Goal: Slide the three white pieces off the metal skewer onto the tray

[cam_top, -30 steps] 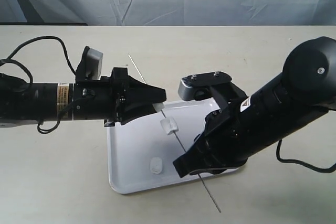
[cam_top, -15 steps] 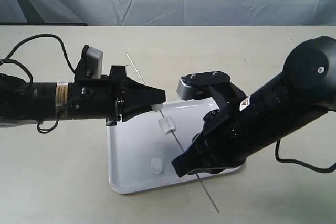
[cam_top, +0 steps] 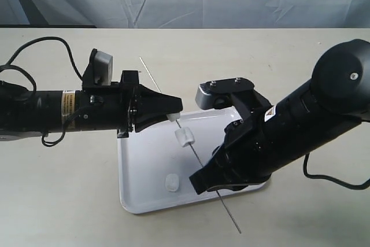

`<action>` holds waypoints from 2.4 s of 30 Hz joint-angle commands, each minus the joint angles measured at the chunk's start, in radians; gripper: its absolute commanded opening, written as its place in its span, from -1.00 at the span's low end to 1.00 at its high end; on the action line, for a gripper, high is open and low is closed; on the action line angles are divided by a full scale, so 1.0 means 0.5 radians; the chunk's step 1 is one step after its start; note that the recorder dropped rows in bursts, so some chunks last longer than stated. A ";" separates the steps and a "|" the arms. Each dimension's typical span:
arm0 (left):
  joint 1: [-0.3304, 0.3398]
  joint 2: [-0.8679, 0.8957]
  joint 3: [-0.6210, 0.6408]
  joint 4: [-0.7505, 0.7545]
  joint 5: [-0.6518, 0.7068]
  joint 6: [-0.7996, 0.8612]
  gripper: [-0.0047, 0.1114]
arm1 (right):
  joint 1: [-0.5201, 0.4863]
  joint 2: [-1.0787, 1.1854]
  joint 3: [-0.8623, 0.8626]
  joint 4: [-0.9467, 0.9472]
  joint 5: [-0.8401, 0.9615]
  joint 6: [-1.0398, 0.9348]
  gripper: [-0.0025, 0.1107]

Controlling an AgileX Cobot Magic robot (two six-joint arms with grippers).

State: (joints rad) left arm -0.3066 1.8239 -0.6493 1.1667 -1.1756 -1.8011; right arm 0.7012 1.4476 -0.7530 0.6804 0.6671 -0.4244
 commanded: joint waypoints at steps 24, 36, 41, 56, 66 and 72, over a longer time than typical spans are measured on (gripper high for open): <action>0.352 -0.016 -0.004 -0.069 -0.025 0.016 -0.69 | -0.007 -0.059 0.448 0.086 0.013 -0.191 -0.97; 0.480 -0.016 -0.004 0.246 0.221 0.054 -0.69 | -0.007 -0.234 0.458 0.103 -0.036 -0.191 -0.97; 0.314 -0.016 0.001 0.493 0.501 0.054 -0.69 | -0.007 -0.264 0.454 0.107 -0.129 -0.191 -0.97; -0.063 -0.016 0.001 0.495 0.961 0.062 -0.21 | -0.007 -0.264 0.454 0.143 -0.228 -0.176 -0.97; 0.031 -0.016 0.001 0.094 -0.091 0.066 -0.21 | -0.007 -0.204 0.423 0.144 -0.719 0.067 -0.97; 0.012 -0.020 -0.004 0.035 -0.091 0.066 -0.21 | -0.007 -0.111 0.273 0.228 -0.715 0.070 -0.97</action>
State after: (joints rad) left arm -0.2957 1.8239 -0.6493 1.1984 -1.2045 -1.7732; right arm 0.7012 1.3763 -0.5859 0.7769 0.3169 -0.3927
